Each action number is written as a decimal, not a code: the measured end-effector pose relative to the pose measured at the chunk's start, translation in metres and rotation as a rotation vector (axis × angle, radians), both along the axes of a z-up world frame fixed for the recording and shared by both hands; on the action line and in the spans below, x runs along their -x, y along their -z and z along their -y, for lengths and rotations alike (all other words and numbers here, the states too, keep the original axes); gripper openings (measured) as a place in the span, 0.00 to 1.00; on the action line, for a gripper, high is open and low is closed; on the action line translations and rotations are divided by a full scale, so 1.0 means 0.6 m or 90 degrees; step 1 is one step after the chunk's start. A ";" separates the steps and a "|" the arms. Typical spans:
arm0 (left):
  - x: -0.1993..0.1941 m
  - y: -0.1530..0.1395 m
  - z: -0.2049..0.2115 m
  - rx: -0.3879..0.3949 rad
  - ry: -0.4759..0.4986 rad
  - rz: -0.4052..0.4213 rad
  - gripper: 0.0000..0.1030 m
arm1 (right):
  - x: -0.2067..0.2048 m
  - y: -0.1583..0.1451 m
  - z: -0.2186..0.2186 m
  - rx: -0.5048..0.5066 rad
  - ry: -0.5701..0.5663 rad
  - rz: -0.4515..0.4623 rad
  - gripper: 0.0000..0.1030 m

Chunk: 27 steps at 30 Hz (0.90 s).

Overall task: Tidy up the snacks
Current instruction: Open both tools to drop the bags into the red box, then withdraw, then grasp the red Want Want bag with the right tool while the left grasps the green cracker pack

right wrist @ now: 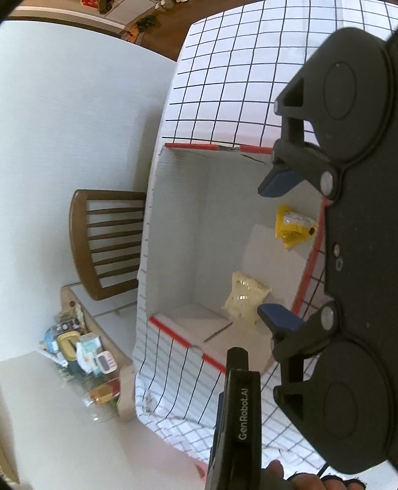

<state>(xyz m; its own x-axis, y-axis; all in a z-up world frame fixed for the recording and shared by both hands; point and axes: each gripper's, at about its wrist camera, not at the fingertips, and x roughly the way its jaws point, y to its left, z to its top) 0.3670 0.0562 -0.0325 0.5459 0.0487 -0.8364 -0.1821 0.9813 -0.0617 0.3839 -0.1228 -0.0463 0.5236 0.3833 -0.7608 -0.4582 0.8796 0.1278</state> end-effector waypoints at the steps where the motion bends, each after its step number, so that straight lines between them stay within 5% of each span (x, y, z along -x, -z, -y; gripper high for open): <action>1: 0.009 -0.006 0.000 0.001 0.002 0.006 0.63 | 0.008 -0.006 0.002 -0.002 -0.001 0.004 0.76; 23: 0.209 -0.066 0.027 -0.013 0.069 0.059 0.64 | 0.187 -0.081 0.041 -0.044 -0.012 0.065 0.88; 27: 0.242 -0.066 0.024 -0.011 0.072 0.066 0.71 | 0.213 -0.079 0.048 -0.040 -0.012 0.069 0.91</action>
